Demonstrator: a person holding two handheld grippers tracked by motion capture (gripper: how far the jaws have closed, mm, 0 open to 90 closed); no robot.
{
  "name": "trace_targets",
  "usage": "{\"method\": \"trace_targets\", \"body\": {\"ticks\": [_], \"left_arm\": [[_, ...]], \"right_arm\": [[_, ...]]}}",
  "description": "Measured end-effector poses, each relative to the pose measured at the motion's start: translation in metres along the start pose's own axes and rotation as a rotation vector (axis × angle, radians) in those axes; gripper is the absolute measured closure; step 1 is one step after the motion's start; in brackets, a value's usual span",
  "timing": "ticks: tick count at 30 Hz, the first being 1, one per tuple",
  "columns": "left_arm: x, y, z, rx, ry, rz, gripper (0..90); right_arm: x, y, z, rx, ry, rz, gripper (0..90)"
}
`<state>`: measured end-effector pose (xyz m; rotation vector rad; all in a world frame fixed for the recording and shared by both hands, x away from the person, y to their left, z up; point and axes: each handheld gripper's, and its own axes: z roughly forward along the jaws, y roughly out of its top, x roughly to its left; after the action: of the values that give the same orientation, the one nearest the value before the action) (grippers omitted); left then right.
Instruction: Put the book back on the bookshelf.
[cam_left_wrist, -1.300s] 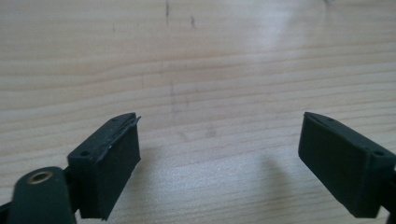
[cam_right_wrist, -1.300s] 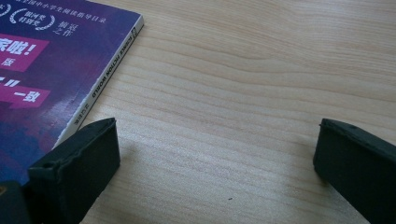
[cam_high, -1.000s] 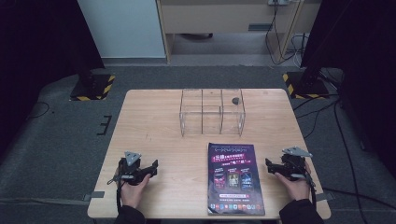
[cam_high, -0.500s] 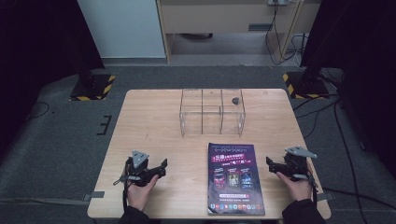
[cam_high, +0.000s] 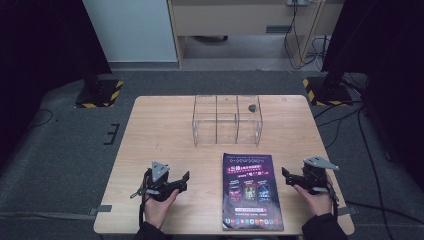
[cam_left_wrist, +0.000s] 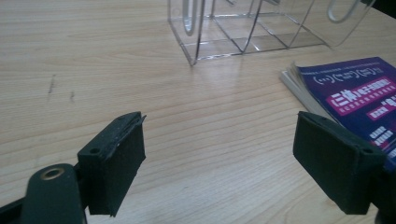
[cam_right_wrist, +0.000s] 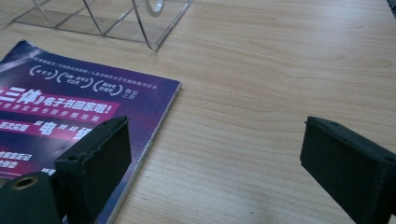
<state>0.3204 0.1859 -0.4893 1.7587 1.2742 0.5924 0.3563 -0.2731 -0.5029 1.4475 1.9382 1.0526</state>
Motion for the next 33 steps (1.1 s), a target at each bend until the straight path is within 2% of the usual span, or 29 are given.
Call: {"method": "trace_targets", "body": {"ticks": [5, 8, 13, 19, 25, 33], "left_arm": [[-0.009, 0.001, 0.001, 0.007, -0.023, 0.007, 17.0], [-0.017, 0.001, 0.002, 0.009, -0.025, 0.036, 17.7], [-0.028, 0.002, 0.001, 0.01, -0.052, 0.049, 18.9], [-0.033, 0.004, 0.003, 0.01, -0.061, 0.056, 22.7], [-0.043, 0.004, 0.009, 0.026, -0.078, 0.072, 24.3], [-0.062, 0.004, 0.021, 0.047, -0.129, 0.073, 26.5]], "right_arm": [[0.005, 0.002, -0.001, -0.001, 0.027, 0.011, 8.9], [0.008, 0.003, -0.001, -0.003, 0.048, 0.017, 9.0], [0.013, 0.005, -0.002, -0.008, 0.064, 0.005, 9.0], [0.018, 0.005, -0.001, -0.005, 0.077, -0.006, 9.0], [0.023, 0.005, 0.0, -0.001, 0.087, -0.014, 9.0], [0.027, 0.004, -0.001, -0.001, 0.1, -0.018, 9.3]]}}
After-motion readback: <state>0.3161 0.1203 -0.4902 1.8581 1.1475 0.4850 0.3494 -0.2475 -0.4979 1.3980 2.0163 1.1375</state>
